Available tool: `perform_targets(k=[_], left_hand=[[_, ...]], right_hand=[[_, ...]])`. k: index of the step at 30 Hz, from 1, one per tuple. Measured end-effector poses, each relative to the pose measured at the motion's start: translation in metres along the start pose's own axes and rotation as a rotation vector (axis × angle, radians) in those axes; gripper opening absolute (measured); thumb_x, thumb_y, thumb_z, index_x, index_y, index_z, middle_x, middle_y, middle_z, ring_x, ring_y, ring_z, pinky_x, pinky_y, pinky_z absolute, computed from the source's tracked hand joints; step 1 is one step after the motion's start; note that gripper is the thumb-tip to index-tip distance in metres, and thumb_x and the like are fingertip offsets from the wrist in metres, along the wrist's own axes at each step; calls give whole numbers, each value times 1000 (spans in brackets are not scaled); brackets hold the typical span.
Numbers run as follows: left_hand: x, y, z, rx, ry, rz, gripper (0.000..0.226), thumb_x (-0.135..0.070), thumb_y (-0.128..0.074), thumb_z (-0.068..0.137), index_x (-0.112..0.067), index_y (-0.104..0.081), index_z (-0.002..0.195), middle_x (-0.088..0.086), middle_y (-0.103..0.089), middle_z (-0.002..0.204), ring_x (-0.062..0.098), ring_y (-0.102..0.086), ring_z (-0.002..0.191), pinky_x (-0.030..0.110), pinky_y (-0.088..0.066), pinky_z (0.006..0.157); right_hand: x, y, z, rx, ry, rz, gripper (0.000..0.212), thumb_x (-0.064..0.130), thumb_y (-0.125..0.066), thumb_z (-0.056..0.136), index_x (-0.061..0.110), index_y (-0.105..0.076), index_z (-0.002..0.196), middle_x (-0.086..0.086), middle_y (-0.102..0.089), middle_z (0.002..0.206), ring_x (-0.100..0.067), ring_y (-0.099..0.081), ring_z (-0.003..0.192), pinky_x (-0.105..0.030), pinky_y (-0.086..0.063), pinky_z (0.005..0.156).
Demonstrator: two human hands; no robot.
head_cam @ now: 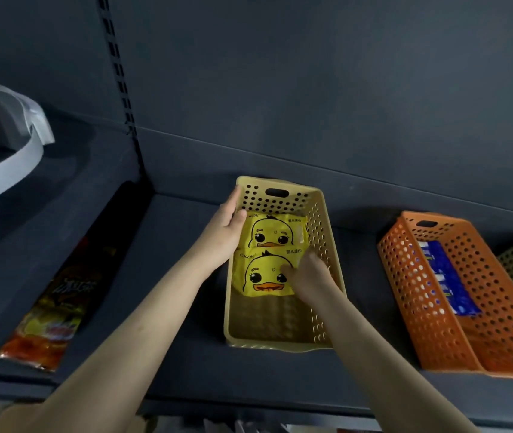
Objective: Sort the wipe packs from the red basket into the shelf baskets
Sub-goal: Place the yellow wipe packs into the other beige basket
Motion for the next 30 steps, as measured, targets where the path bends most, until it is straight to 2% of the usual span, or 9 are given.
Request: perform_targets(k=[3, 5, 7, 10, 13, 20, 23, 27, 30], left_hand=[[0, 1, 0, -2, -7, -1, 53, -30, -30, 105, -36, -8, 154, -12, -16, 160, 7, -19, 145, 19, -14, 104], [-1, 2, 1, 1, -9, 12, 53, -29, -30, 105, -34, -8, 154, -11, -16, 160, 8, -19, 145, 20, -15, 106], [-1, 2, 1, 4, -15, 19, 53, -29, -30, 105, -33, -9, 154, -10, -16, 160, 8, -18, 145, 18, -14, 105], [0, 1, 1, 9, -22, 11, 53, -28, -31, 105, -32, -9, 154, -11, -15, 160, 6, -18, 145, 17, -14, 104], [0, 1, 0, 8, -26, -10, 53, -27, -30, 106, -33, -10, 154, -13, -16, 159, 4, -19, 144, 16, -15, 104], [1, 1, 1, 17, -31, -12, 53, -28, -32, 105, -35, -11, 153, -15, -17, 158, -8, -18, 130, 14, -15, 103], [-3, 6, 2, 27, -36, 113, 55, -30, -36, 104, -32, -13, 154, -10, -18, 159, 6, -20, 143, 24, -17, 112], [-27, 20, -3, -74, -95, 419, 54, -34, -42, 101, -23, -26, 152, 2, -23, 159, 20, -20, 147, 44, -18, 120], [-64, 10, -19, -155, -218, 543, 47, -34, -46, 99, -21, -41, 145, 3, -36, 153, 25, -30, 142, 43, -27, 117]], right_hand=[[9, 6, -8, -110, 44, -212, 65, 22, -59, 94, 9, -20, 146, -15, -47, 138, -29, -54, 119, -37, -50, 90], [24, 12, -17, -236, 207, -467, 78, 28, -62, 92, 14, -14, 151, -13, -23, 153, -32, -35, 136, -43, -42, 102], [32, 10, -19, -259, 358, -591, 73, 38, -62, 90, 17, -25, 149, -9, -12, 157, -33, -22, 142, -45, -33, 111], [17, -7, -12, 7, 308, -396, 72, 40, -69, 84, 22, -36, 146, -3, -23, 155, -27, -33, 138, -40, -32, 111], [14, -18, -5, 82, 283, -354, 78, 39, -72, 81, 20, -35, 147, -3, -22, 156, -25, -32, 140, -37, -28, 114], [17, -8, 4, 2, 246, -279, 81, 37, -76, 79, 19, -33, 146, -8, -32, 150, -27, -43, 132, -36, -40, 105], [24, 16, -8, -34, 290, -193, 67, 43, -70, 83, 21, -43, 140, -6, -45, 142, -23, -51, 121, -29, -47, 89], [33, 75, -49, -195, 478, -110, 57, 33, -68, 87, 19, -47, 139, -2, -48, 142, -19, -46, 128, -21, -34, 97], [16, 129, -89, -368, 579, -125, 53, 29, -66, 89, 17, -50, 137, -1, -51, 139, -16, -46, 128, -12, -27, 93]])
Point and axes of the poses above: each hand's wrist, its own z-axis towards the middle knuckle, its own y-axis out of the back of the hand, x = y × z, the point moved 8 cm from there along z, towards the middle knuckle
